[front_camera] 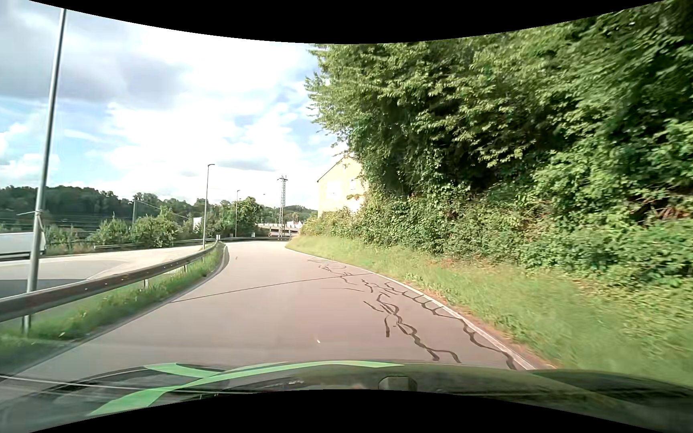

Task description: Follow the waypoints while adhering to traffic rules and regulations

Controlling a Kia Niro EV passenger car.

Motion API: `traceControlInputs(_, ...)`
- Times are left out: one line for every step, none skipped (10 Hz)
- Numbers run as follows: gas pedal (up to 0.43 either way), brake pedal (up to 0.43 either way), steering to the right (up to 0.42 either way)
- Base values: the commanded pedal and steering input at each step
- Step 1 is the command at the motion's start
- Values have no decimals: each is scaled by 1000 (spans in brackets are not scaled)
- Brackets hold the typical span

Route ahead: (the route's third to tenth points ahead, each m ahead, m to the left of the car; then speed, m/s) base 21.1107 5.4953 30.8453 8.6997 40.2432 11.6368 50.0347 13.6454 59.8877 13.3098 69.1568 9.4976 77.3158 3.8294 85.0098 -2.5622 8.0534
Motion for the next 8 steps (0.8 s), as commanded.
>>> traceControlInputs(138,0,-85)
traceControlInputs(138,0,-85)
traceControlInputs(138,0,-85)
traceControlInputs(138,0,-87)
traceControlInputs(138,0,-87)
traceControlInputs(138,0,-88)
traceControlInputs(138,0,-88)
traceControlInputs(138,0,-89)
